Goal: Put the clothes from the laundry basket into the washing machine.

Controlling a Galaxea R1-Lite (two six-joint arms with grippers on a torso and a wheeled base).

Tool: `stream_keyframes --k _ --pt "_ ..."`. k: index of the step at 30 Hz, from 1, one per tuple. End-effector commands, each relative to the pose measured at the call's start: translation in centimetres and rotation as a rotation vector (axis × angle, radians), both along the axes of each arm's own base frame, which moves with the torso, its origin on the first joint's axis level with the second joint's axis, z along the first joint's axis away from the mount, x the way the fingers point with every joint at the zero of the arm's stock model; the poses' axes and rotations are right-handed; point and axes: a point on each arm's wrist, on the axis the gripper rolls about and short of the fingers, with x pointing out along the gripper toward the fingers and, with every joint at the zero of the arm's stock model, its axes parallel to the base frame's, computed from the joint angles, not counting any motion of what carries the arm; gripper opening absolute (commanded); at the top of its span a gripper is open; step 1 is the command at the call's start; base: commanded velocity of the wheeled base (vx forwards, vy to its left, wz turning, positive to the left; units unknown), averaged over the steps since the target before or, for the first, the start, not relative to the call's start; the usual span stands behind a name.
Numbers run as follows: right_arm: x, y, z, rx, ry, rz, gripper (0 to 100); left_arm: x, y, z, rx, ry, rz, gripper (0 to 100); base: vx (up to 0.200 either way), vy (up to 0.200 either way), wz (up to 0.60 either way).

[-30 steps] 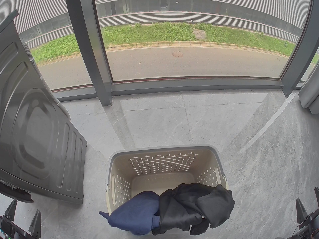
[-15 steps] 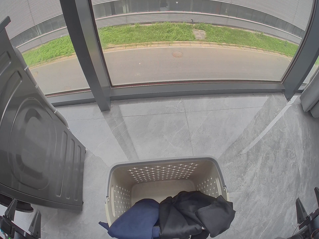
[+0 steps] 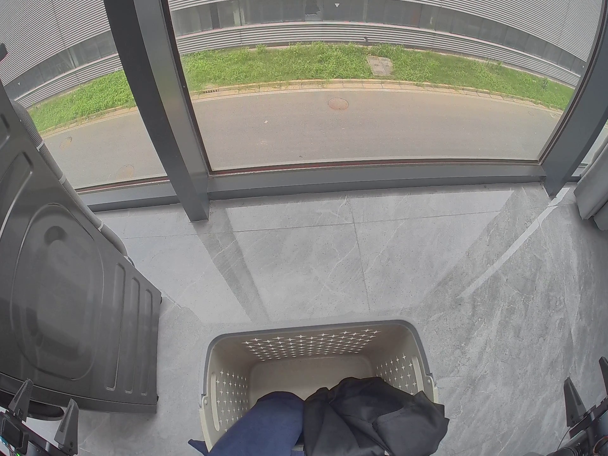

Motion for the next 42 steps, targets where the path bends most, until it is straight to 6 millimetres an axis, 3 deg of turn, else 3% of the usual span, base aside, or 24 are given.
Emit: stream_keyframes --k 1,4,42 --pt "0.13 0.00 -0.49 0.000 0.017 0.000 100 -0.03 0.00 -0.44 0.000 -0.003 0.001 100 0.200 0.000 0.00" --pt "0.13 0.00 -0.49 0.000 0.017 0.000 100 -0.03 0.00 -0.44 0.000 -0.003 -0.001 100 0.200 0.000 0.00" --pt "0.13 0.00 -0.49 0.000 0.017 0.000 100 -0.03 0.00 -0.44 0.000 -0.003 0.001 100 -0.011 0.000 0.00"
